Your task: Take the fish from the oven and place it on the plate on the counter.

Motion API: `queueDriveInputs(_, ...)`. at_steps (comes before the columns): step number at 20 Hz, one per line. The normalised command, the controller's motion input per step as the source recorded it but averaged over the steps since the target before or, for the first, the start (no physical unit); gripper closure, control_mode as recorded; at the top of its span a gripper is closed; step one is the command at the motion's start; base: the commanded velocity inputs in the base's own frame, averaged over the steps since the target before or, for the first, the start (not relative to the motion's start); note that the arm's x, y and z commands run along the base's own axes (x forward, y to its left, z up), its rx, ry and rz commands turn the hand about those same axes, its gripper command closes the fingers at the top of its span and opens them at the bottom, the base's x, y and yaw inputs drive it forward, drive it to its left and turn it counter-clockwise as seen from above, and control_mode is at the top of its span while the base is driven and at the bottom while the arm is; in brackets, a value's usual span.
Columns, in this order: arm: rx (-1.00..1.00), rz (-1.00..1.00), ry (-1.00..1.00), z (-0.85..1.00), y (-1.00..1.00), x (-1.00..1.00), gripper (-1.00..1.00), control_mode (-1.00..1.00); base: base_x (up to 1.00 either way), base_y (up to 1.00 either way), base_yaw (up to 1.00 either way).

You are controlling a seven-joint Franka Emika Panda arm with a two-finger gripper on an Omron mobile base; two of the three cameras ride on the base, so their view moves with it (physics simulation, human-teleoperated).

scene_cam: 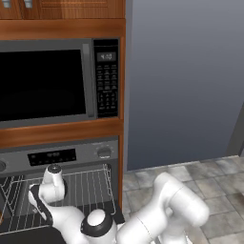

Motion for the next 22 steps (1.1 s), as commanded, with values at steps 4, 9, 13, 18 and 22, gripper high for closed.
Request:
queueDriveInputs(4,0.0,0.0,0.0,-0.31,0.01,0.0,-1.0,-1.0,0.0,0.0,0.0)
queueDriveInputs(9,0.0,0.0,0.0,-0.4,0.09,0.0,-1.0,-1.0,0.0,0.0,0.0)
queueDriveInputs(13,-0.06,0.0,0.0,-0.46,0.19,0.0,-1.0,-1.0,0.0,0.0,0.0)
queueDriveInputs(18,-0.13,0.0,0.0,-0.52,0.19,-0.21,-1.0,-1.0,0.0,0.0,0.0)
queueDriveInputs(22,-0.21,0.0,0.0,-0.74,0.16,-0.32,-1.0,-1.0,0.0,0.0,0.0)
